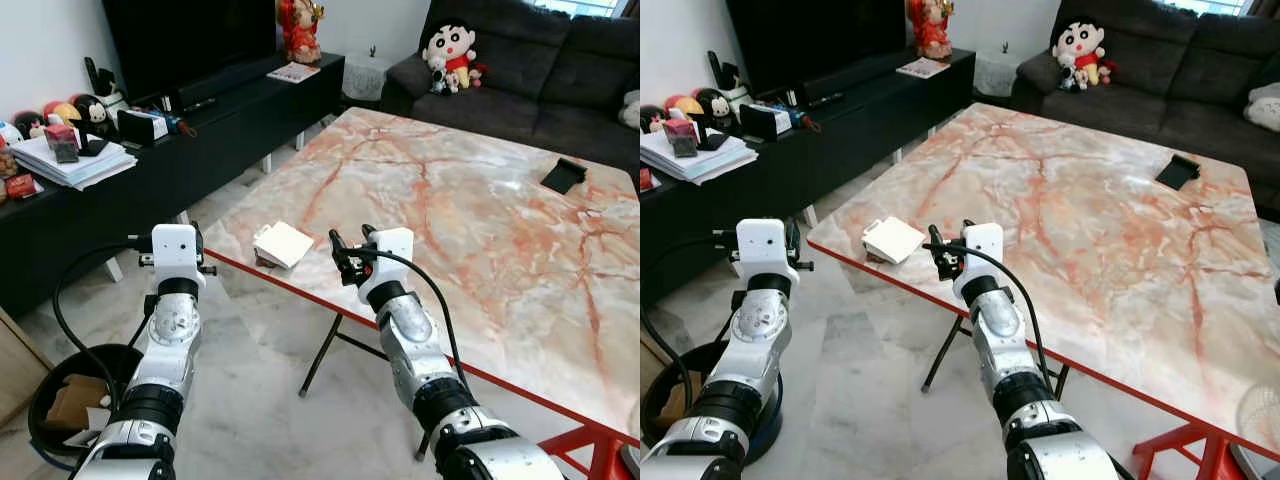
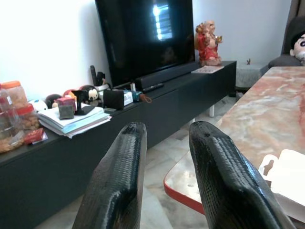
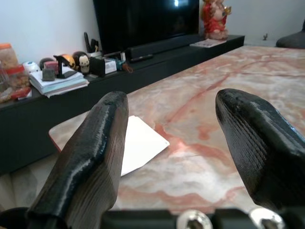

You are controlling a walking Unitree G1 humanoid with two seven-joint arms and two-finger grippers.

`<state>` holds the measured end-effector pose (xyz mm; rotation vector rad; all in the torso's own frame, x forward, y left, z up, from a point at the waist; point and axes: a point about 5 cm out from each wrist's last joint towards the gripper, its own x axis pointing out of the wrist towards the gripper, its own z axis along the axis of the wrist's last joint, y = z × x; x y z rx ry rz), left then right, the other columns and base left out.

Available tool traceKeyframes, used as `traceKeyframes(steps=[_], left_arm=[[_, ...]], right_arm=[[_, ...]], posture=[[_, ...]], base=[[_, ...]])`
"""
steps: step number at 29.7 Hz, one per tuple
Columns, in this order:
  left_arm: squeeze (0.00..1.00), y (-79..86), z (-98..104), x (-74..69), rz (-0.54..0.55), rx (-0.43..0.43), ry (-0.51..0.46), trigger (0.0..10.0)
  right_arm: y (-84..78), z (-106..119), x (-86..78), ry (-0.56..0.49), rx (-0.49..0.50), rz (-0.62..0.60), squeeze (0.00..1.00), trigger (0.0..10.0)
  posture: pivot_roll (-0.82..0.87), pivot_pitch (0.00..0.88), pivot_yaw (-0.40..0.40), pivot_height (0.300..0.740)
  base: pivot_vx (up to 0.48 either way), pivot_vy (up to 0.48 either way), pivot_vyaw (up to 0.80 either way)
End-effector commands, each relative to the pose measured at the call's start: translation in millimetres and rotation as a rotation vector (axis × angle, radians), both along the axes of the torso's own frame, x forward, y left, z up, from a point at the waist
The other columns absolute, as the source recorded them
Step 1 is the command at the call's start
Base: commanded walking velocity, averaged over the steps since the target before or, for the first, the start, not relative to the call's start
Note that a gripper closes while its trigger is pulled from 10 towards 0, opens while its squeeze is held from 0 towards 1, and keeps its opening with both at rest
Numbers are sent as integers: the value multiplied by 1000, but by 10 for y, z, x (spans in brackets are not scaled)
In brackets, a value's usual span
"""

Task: Picking trash to rubbish bin

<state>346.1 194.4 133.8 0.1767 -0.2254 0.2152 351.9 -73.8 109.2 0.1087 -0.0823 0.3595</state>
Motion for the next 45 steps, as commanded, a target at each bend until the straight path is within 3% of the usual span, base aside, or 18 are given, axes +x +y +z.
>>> traceKeyframes(steps=[1, 45], left_arm=[[0, -34, 27, 16, -9, -5, -8, 10000], [0, -68, 12, 18, -19, -10, 2, 10000]], right_arm=[[10, 50, 16, -21, -10, 8, 0, 10000], [19, 25, 8, -2, 1, 16, 0, 10000]], posture=[[-3, 0, -61, 740], [-4, 0, -64, 740]], base=[[322, 0, 0], [345, 0, 0]])
